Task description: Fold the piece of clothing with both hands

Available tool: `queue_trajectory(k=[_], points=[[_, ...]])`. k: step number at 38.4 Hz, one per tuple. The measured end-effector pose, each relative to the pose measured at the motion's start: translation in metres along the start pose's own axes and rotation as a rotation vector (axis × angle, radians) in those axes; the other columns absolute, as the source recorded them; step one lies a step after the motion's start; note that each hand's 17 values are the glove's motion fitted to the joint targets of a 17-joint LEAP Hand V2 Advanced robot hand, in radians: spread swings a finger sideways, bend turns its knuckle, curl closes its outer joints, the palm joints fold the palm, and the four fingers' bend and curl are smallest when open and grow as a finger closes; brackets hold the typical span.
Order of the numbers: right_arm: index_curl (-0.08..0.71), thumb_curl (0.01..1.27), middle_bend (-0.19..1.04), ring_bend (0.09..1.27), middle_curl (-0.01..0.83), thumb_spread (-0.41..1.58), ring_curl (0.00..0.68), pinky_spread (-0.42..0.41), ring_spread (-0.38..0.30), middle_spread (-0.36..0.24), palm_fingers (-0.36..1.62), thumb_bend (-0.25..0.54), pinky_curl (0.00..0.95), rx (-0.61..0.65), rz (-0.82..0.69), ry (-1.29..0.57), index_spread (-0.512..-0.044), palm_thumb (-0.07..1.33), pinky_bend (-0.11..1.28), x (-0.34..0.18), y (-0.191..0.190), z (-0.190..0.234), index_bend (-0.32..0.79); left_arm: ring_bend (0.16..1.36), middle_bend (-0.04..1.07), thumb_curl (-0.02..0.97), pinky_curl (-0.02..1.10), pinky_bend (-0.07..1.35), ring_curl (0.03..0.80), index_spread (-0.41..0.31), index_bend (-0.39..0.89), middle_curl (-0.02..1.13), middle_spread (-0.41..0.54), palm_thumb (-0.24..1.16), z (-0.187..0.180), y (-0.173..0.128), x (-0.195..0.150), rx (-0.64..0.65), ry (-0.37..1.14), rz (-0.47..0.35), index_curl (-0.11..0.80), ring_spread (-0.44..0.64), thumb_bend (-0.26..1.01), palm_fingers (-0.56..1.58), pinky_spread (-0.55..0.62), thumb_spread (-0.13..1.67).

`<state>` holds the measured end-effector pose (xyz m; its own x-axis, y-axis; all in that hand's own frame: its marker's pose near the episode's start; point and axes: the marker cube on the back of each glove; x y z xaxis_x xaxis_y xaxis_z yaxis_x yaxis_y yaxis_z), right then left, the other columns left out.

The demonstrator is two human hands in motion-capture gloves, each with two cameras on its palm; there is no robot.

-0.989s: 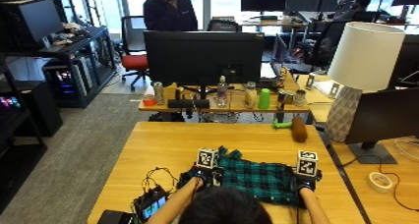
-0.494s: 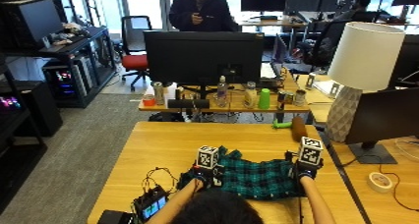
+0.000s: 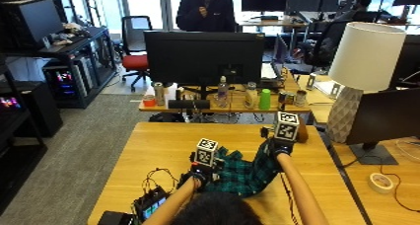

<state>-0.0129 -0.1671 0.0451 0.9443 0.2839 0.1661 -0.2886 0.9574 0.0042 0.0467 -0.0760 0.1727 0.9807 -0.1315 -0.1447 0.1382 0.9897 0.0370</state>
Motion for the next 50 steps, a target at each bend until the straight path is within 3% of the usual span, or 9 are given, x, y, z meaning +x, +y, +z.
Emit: queue_trajectory(k=[4, 19, 25, 29, 30, 32, 35, 42, 50], points=[[0.432, 0.73, 0.41, 0.63, 0.531, 0.26, 0.474, -0.296, -0.24, -0.157, 1.3, -0.03, 0.418, -0.019, -0.043, -0.001, -0.239, 1.03, 0.56, -0.049, -0.001, -0.01, 0.19, 0.57, 0.17, 0.27, 0.31, 0.59, 0.267, -0.004, 0.19, 0.26, 0.227, 0.19, 0.01, -0.017, -0.02, -0.038, -0.006, -0.015, 0.322, 0.45, -0.01, 0.21, 0.46, 1.23], [0.416, 0.75, 0.45, 0.68, 0.544, 0.25, 0.496, -0.299, -0.246, -0.158, 1.25, -0.021, 0.446, -0.223, -0.181, -0.085, -0.229, 1.04, 0.61, -0.214, 0.003, 0.034, 0.08, 0.52, 0.12, 0.241, 0.31, 0.53, 0.259, -0.04, 0.34, 0.23, 0.169, 0.15, -0.073, 0.055, -0.135, 0.045, -0.107, -0.277, 0.41, 0.42, -0.02, 0.29, 0.45, 1.26], [0.318, 0.76, 0.48, 0.77, 0.556, 0.28, 0.516, -0.311, -0.245, -0.151, 1.16, -0.022, 0.465, -0.514, -0.184, -0.274, -0.209, 1.04, 0.7, -0.259, 0.081, 0.042, -0.06, 0.51, 0.13, 0.233, 0.31, 0.51, 0.258, -0.054, 0.35, 0.22, 0.159, 0.13, -0.09, 0.067, -0.162, 0.093, -0.083, -0.349, 0.427, 0.41, -0.02, 0.3, 0.45, 1.27], [0.253, 0.77, 0.43, 0.78, 0.539, 0.32, 0.511, -0.315, -0.24, -0.13, 1.03, -0.026, 0.463, -0.689, -0.097, -0.361, -0.202, 1.03, 0.73, -0.284, 0.094, 0.074, -0.07, 0.51, 0.13, 0.226, 0.31, 0.5, 0.256, -0.065, 0.37, 0.22, 0.155, 0.1, -0.097, 0.08, -0.17, 0.106, -0.068, -0.369, 0.436, 0.42, -0.03, 0.31, 0.46, 1.26], [0.241, 0.77, 0.42, 0.79, 0.538, 0.33, 0.515, -0.313, -0.239, -0.125, 1.02, -0.025, 0.464, -0.691, -0.071, -0.382, -0.201, 1.03, 0.74, -0.289, 0.092, 0.082, -0.06, 0.5, 0.14, 0.224, 0.31, 0.49, 0.255, -0.066, 0.37, 0.22, 0.157, 0.09, -0.096, 0.081, -0.172, 0.105, -0.068, -0.369, 0.439, 0.42, -0.03, 0.32, 0.46, 1.25], [0.22, 0.76, 0.23, 0.79, 0.487, 0.5, 0.521, -0.248, -0.19, -0.084, 0.76, -0.034, 0.501, -0.676, -0.033, -0.42, -0.202, 0.96, 0.85, -0.298, 0.09, 0.091, -0.07, 0.49, 0.14, 0.219, 0.31, 0.48, 0.251, -0.073, 0.4, 0.22, 0.16, 0.07, -0.093, 0.082, -0.176, 0.097, -0.074, -0.369, 0.447, 0.42, -0.03, 0.33, 0.46, 1.25], [0.188, 0.74, 0.18, 0.79, 0.468, 0.68, 0.514, -0.198, -0.162, -0.05, 0.71, -0.03, 0.497, -0.645, -0.113, -0.496, -0.194, 0.9, 0.89, -0.304, 0.095, 0.078, -0.04, 0.48, 0.14, 0.217, 0.31, 0.47, 0.252, -0.077, 0.4, 0.22, 0.168, 0.06, -0.089, 0.086, -0.18, 0.068, -0.083, -0.375, 0.451, 0.42, -0.03, 0.34, 0.46, 1.24], [0.161, 0.7, 0.19, 0.73, 0.441, 0.95, 0.457, -0.106, -0.099, -0.001, 0.67, 0.033, 0.447, -0.342, -0.459, -0.627, -0.187, 0.95, 0.82, -0.281, 0.065, 0.009, 0.06, 0.49, 0.13, 0.218, 0.32, 0.48, 0.26, -0.063, 0.34, 0.22, 0.166, 0.16, -0.088, 0.093, -0.18, -0.019, -0.098, -0.405, 0.446, 0.43, 0.04, 0.3, 0.47, 1.37], [0.173, 0.65, 0.21, 0.69, 0.437, 1.1, 0.424, -0.072, -0.078, 0.008, 0.78, 0.001, 0.396, -0.192, -0.453, -0.622, -0.18, 0.91, 0.73, -0.218, 0.054, -0.048, 0.1, 0.49, 0.12, 0.223, 0.33, 0.49, 0.262, -0.057, 0.32, 0.21, 0.176, 0.16, -0.089, 0.086, -0.169, -0.008, -0.099, -0.376, 0.448, 0.43, 0.01, 0.29, 0.47, 1.32]])
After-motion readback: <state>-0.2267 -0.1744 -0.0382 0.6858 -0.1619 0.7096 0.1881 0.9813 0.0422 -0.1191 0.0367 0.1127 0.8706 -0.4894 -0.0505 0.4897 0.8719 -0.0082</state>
